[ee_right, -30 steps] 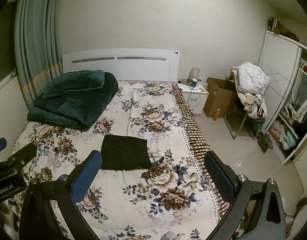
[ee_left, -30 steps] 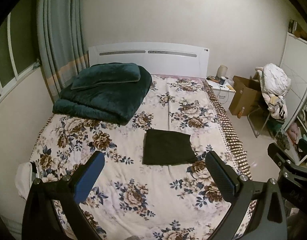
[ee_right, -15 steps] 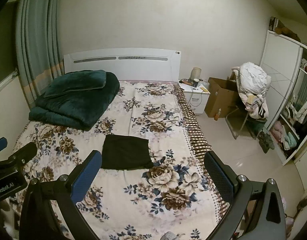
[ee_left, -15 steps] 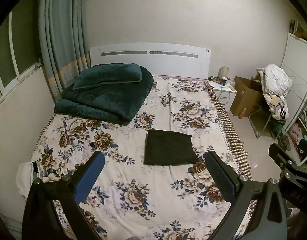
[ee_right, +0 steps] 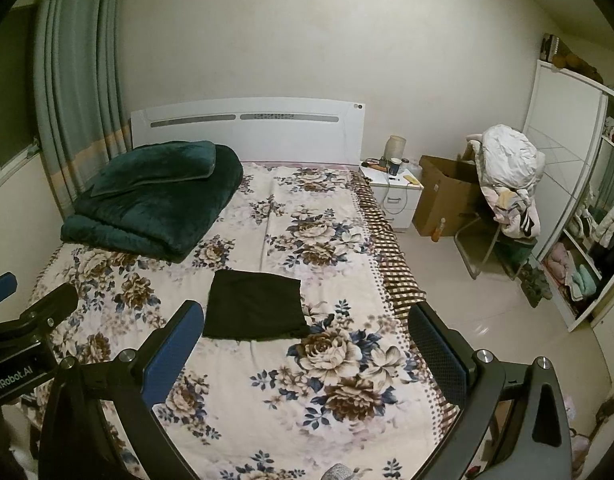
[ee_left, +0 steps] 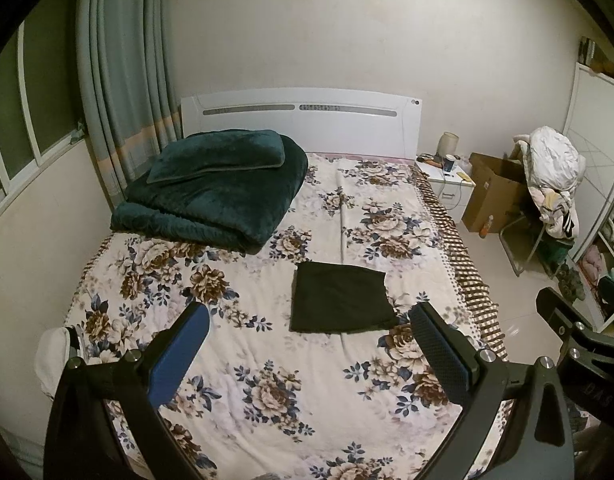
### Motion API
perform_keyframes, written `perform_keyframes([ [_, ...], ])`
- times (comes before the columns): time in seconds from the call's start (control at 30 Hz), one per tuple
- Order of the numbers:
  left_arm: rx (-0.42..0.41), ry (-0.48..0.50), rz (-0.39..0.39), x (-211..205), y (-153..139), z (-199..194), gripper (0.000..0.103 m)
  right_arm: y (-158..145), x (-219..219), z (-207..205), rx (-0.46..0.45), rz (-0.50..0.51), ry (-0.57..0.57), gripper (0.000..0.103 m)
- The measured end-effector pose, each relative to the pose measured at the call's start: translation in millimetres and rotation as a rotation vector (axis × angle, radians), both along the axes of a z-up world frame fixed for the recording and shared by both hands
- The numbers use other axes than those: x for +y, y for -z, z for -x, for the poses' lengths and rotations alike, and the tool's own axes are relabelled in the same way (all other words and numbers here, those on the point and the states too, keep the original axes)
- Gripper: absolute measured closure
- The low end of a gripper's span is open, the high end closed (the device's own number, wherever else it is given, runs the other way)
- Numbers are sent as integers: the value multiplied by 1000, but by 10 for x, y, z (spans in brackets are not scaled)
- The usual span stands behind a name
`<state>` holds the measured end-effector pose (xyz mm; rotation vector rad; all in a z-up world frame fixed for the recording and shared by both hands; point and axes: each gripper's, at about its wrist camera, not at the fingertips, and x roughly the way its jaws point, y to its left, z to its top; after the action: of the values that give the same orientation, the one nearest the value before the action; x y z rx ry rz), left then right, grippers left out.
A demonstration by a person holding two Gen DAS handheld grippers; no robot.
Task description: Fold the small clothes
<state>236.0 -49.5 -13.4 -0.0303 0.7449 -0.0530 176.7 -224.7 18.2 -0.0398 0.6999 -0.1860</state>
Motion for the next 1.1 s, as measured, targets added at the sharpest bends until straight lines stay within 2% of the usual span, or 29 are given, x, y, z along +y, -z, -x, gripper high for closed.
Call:
perform_keyframes([
  [1.1,-18,0,-20,81,-122,-74,0,-11,33,57,2,-2,5,0],
])
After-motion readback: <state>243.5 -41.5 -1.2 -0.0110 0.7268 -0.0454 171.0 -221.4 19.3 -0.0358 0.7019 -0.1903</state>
